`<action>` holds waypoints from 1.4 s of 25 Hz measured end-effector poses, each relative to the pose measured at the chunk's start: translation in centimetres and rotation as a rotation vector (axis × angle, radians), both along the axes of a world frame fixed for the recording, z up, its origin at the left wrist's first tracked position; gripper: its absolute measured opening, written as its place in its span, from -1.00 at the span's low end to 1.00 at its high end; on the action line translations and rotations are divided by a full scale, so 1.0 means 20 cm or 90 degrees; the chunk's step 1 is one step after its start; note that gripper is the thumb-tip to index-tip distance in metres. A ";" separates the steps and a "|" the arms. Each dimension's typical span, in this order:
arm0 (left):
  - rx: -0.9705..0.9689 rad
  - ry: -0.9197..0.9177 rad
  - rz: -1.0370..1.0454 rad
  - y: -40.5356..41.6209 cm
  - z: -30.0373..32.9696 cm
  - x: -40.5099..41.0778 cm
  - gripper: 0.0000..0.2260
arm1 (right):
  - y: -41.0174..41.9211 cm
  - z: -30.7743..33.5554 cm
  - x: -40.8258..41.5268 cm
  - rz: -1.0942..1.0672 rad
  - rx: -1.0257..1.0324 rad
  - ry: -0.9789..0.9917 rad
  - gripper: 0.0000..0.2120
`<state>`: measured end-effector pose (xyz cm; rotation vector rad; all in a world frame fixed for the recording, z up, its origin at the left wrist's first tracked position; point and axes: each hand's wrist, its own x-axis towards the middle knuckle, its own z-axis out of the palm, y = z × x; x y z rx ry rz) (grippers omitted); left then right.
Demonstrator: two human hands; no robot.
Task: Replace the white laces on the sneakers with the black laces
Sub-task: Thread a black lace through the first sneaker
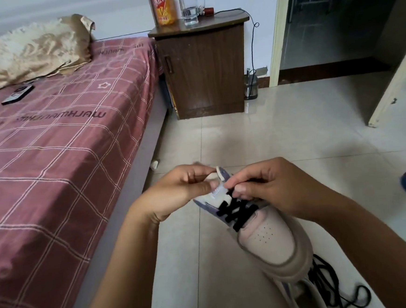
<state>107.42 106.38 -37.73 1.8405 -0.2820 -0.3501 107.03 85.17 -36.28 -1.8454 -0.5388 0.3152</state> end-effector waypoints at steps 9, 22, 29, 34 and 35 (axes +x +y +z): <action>-0.011 -0.073 0.093 -0.08 0.18 -0.05 -0.73 | -0.03 0.14 -0.04 -0.056 -0.147 -0.298 -0.90; 0.035 -0.095 0.075 -0.12 0.22 -0.08 -0.76 | -0.05 0.12 -0.03 -0.012 -0.261 -0.406 -0.92; 0.079 -0.119 0.112 -0.15 0.22 -0.09 -0.77 | -0.01 0.10 -0.03 -0.032 -0.220 -0.356 -0.88; 0.116 -0.100 0.189 -0.16 0.19 -0.08 -0.79 | 0.01 0.03 -0.01 -0.099 -0.076 -0.174 -0.76; 0.115 -0.098 0.210 -0.16 0.19 -0.08 -0.81 | 0.02 0.02 -0.01 -0.118 -0.053 -0.164 -0.75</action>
